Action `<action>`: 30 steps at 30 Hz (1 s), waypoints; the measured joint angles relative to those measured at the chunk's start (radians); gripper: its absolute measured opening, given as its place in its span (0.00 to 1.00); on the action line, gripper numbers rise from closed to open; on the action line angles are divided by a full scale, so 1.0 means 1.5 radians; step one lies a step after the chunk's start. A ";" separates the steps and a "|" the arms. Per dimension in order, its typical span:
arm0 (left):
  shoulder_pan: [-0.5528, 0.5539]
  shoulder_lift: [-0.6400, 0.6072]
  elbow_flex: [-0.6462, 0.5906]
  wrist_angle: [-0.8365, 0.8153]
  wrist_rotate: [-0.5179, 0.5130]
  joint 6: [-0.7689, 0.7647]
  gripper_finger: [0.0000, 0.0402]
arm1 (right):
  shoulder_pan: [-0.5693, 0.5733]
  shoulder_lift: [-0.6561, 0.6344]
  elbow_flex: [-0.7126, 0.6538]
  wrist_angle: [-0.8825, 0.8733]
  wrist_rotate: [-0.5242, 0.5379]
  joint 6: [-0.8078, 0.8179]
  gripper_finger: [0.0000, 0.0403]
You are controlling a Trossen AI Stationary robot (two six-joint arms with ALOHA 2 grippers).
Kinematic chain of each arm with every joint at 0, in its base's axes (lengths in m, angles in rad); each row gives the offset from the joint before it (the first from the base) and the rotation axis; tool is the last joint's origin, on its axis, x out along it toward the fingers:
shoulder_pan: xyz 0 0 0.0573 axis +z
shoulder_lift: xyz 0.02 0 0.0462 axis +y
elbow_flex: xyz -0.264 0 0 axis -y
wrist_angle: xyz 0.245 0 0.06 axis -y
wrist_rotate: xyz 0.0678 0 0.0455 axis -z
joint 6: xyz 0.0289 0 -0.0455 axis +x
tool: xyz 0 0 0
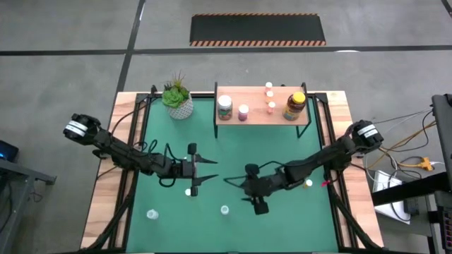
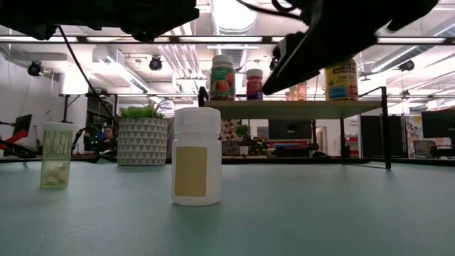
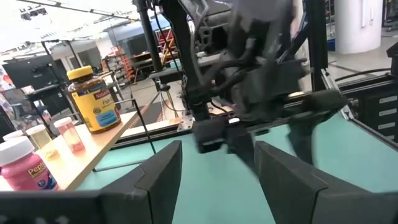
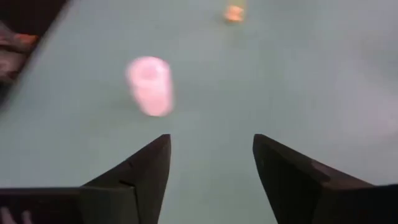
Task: Pick and place medicine bottles onto shelf by color
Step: Put the right transparent medicine bottles on the shelf
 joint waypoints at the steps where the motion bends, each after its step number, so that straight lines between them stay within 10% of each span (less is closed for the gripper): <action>1: 0.000 0.000 0.000 0.000 0.000 0.000 0.46 | 0.005 0.005 0.008 0.002 -0.014 0.000 0.55; 30: 0.000 -0.002 0.009 0.011 0.000 0.068 0.46 | 0.008 0.246 0.122 0.196 -0.092 0.012 0.51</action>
